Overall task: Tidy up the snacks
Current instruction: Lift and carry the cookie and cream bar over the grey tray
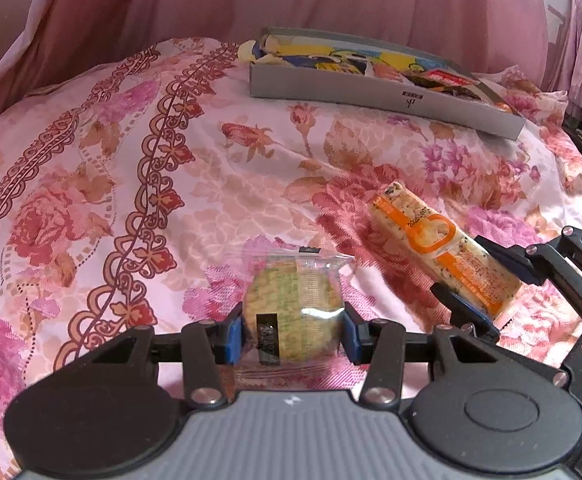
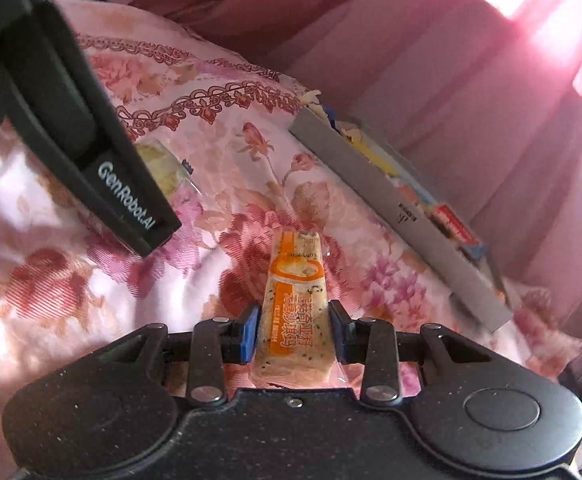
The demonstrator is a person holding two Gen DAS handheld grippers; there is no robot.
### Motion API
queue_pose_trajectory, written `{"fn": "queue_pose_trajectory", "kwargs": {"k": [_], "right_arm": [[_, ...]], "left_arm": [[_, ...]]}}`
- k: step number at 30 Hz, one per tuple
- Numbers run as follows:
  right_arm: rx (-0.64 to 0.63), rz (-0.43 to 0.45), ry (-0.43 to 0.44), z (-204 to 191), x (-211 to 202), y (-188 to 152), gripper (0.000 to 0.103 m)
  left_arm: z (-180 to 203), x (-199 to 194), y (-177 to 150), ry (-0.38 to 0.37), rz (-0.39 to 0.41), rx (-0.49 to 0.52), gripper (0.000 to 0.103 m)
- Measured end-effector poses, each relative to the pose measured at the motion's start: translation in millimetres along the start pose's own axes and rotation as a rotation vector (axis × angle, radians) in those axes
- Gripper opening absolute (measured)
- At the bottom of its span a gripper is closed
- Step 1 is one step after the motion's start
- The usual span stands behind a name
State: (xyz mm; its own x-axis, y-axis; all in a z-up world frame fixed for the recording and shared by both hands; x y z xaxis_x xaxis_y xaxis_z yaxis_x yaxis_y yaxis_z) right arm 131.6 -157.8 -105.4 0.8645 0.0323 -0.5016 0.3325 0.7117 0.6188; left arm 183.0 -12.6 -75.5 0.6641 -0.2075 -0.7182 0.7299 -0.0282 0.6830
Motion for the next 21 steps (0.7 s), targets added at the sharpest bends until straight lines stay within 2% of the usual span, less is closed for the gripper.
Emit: {"fn": "queue_pose_trajectory", "kwargs": {"k": [8,18,21], "right_arm": [[-0.012,-0.004,-0.022,2,10,-2,0.037],[0.162,-0.103,0.046,15,34,-9,0.037],[0.084,-0.076,-0.004,8,30,-8,0.036]], "left_arm": [[0,5,-1,-0.021,-0.004,-0.015,0.051],[1,7,-2,-0.021,0.009,-0.010,0.051],[2,5,-1,-0.021,0.023,-0.003,0.051]]}}
Point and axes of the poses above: each gripper's, at about its wrist camera, not at the fingertips, and x roughly the way its jaws point, z to its right, y to its top, the point moved 1 cm from there along x, roughly the way its jaws point
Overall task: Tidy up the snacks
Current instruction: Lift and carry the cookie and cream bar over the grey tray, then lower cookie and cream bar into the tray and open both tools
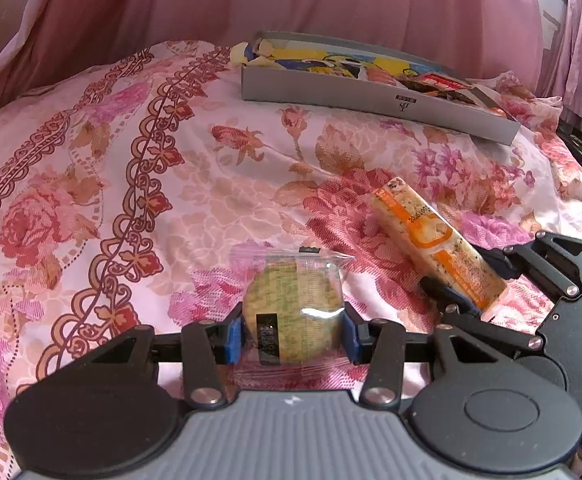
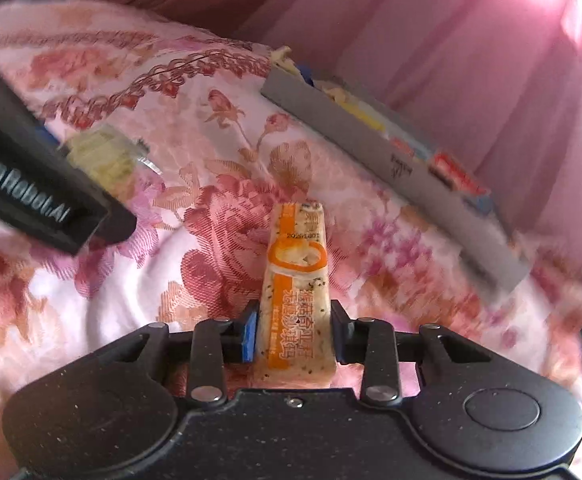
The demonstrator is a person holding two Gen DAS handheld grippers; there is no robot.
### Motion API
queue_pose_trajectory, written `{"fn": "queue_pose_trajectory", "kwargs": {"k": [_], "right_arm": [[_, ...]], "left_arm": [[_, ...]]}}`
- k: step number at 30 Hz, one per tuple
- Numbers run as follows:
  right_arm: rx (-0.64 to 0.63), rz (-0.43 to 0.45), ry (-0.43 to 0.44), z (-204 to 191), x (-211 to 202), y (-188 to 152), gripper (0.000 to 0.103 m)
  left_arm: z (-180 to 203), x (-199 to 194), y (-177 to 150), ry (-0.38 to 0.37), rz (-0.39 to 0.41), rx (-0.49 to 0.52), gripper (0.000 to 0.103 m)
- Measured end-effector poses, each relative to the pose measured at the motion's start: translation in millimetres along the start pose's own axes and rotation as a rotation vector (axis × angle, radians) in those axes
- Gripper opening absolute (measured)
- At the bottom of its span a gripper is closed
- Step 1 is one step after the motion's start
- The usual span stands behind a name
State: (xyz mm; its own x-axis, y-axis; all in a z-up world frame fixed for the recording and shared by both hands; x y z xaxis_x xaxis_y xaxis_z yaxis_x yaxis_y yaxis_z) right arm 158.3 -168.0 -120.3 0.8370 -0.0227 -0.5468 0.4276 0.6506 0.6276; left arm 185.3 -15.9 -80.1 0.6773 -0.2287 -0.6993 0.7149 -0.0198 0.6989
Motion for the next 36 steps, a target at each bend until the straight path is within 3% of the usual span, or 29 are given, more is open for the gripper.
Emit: {"fn": "queue_pose_trajectory", "kwargs": {"k": [5,11,18,29,36], "right_arm": [[-0.135,0.073,-0.096,-9,-6,-1,0.036],[-0.173,0.144,-0.187,-1,-9,0,0.036],[-0.100,0.261,-0.283,35,1,17,0.036],[0.039,0.308,-0.400,101,36,23,0.036],[0.184,0.288,-0.404,150,65,23,0.036]], "left_arm": [[2,-4,2,-0.005,0.026,0.007,0.051],[-1,-8,6,-0.009,0.037,-0.014,0.051],[-3,-12,49,0.003,0.088,-0.055,0.051],[44,26,137,0.004,0.205,-0.009,0.051],[86,66,193,0.012,0.276,-0.023,0.051]]}}
Point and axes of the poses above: each gripper's, at about its wrist camera, not at the fingertips, and x roughly the way its jaws point, z to its right, y to its top, the point moved 1 cm from there along x, roughly the way its jaws point
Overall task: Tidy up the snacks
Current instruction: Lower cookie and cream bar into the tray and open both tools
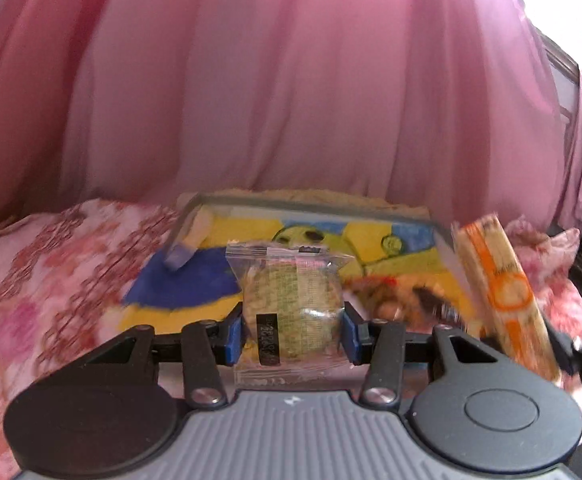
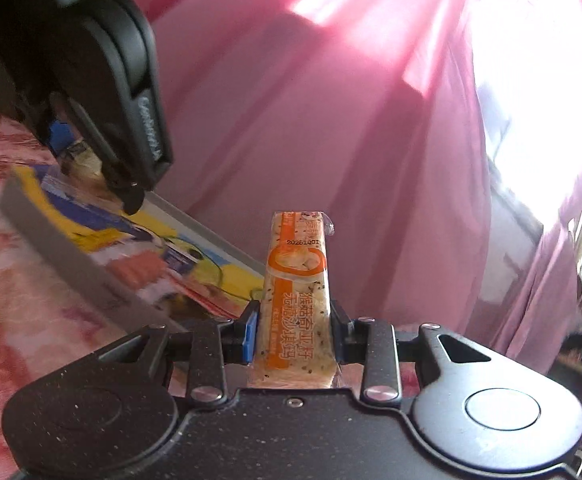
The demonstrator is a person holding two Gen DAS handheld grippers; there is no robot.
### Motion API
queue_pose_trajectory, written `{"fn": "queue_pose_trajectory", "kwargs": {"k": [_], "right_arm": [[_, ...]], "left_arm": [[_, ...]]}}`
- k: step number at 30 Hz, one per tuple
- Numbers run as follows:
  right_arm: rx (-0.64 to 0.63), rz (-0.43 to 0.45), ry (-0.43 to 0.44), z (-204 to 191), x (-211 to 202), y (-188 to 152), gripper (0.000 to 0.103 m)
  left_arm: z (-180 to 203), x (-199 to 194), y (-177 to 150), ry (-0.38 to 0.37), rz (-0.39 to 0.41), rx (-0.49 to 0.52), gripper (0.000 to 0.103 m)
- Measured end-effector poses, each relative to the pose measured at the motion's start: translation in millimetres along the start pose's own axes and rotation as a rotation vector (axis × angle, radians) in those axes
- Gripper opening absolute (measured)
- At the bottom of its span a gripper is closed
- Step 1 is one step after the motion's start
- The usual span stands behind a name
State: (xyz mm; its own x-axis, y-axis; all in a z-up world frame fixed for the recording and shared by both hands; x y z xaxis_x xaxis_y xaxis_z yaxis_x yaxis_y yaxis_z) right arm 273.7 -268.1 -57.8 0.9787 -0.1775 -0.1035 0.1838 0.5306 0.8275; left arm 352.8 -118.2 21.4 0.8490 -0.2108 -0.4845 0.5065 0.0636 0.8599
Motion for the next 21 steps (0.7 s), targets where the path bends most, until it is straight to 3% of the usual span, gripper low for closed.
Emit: {"fn": "queue_pose_trajectory", "kwargs": {"k": [9,21], "right_arm": [[0.173,-0.057,0.063,16,40,5,0.036],[0.312,-0.105,0.144,13,71,1,0.036]], "left_arm": [[17,65,20,0.056,-0.087,-0.001,0.051],[9,83,15,0.095,-0.112,0.048,0.051]]}}
Point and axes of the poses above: each gripper's, at about its wrist camera, not at the fingertips, and x roughly the way its jaws point, z to its right, y to its top, the point moved 1 cm from there along x, roughly the way its jaws point
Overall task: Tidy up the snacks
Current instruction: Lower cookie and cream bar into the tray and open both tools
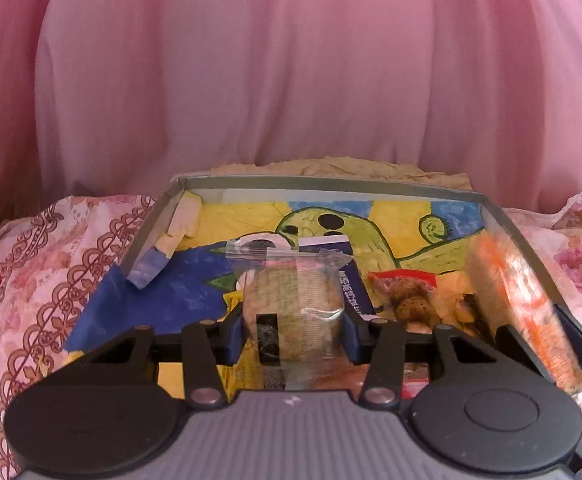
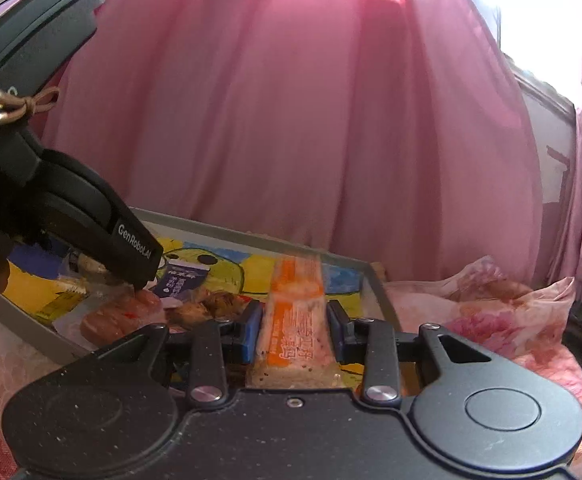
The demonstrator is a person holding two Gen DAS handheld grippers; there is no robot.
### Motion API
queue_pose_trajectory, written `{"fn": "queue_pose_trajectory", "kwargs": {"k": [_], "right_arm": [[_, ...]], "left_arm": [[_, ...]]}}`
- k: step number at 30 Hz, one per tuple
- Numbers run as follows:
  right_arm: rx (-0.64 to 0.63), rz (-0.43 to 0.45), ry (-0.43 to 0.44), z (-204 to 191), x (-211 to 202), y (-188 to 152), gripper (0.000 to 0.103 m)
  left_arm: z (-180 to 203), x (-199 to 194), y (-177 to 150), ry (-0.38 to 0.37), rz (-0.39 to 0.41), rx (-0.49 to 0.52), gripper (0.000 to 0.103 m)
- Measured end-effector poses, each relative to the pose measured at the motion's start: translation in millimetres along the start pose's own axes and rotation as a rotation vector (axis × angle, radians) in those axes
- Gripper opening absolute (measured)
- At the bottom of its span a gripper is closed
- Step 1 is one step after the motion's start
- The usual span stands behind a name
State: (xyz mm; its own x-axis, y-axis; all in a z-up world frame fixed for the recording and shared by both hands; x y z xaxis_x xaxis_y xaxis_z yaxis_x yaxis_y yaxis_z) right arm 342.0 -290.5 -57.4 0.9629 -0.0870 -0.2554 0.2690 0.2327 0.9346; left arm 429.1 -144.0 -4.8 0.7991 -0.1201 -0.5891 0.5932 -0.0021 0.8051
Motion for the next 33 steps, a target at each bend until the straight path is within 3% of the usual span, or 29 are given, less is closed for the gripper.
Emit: {"fn": "queue_pose_trajectory", "kwargs": {"k": [10,17,23,33], "right_arm": [[-0.002,-0.009,0.012,-1,0,-1,0.042],[0.022,-0.002,0.021,3,-6,1,0.068],[0.053,0.013,0.020,11,-22,10,0.084],[0.174,0.042,0.017,33,-65,33,0.102]], "left_arm": [[-4,4,1,-0.003,-0.014,-0.032,0.055],[-9,-3,-3,0.015,-0.012,-0.062,0.084],[-18,-18,-1,0.041,0.003,-0.120,0.098],[-41,-67,-4,0.068,0.073,-0.205,0.102]]}}
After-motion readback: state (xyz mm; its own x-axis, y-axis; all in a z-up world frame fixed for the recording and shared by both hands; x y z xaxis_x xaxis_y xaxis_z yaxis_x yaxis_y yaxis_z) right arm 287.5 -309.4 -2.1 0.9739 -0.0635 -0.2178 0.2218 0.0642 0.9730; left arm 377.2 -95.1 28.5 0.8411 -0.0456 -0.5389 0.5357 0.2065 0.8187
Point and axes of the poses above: each gripper's, at about its wrist camera, not at the fingertips, and x roughly the way its jaws point, z to its right, y to its top, the point moved 1 cm from there along x, roughly the way its jaws point
